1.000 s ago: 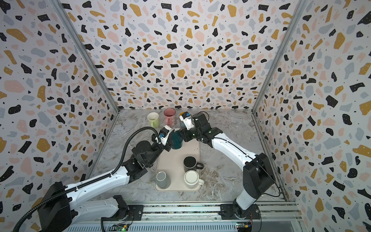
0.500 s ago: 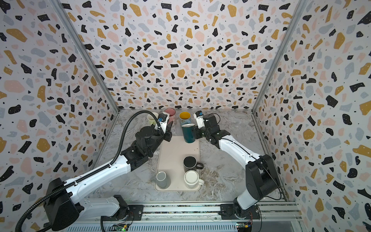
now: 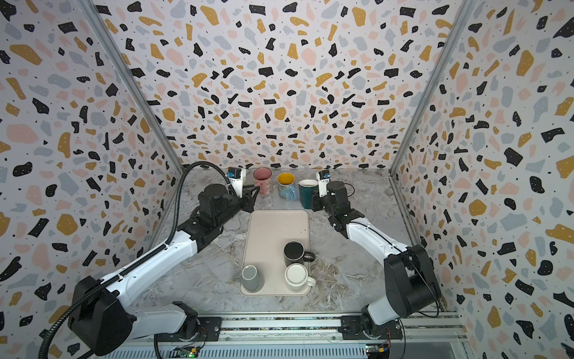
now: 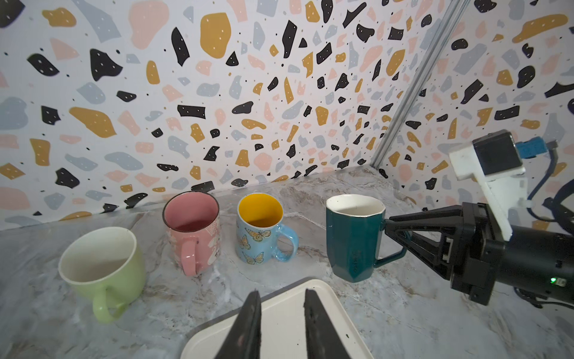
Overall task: Turn the mug right side up
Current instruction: 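Open the left gripper and draw it back while the right carries the mug, then lower the dark green mug beside the light blue mug with the right gripper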
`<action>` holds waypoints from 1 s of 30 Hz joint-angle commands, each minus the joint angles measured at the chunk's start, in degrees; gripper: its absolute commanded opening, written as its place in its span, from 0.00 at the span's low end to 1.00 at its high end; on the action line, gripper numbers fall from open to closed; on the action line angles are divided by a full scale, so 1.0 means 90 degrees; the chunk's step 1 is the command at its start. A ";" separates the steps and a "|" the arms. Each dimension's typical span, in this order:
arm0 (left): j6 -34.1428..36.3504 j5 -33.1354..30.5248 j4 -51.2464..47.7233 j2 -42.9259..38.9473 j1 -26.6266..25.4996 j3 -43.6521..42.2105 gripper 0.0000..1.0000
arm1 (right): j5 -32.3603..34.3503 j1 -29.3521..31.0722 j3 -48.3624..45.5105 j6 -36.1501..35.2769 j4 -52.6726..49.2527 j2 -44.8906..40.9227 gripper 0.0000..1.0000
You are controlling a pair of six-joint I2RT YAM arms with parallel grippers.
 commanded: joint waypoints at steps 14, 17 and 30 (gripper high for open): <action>-0.1377 0.1616 0.0661 0.0303 0.0655 0.0024 0.32 | 0.0290 -0.0069 -0.0182 -0.0352 0.3896 0.1159 0.00; -0.1433 0.1671 0.0691 0.0345 0.0703 0.0020 0.32 | 0.0350 -0.0075 -0.0202 -0.0377 0.4150 0.1324 0.00; -0.1475 0.1602 0.0744 0.0325 0.0793 -0.0078 0.32 | 0.0586 -0.0221 -0.0131 -0.0431 0.4881 0.1999 0.00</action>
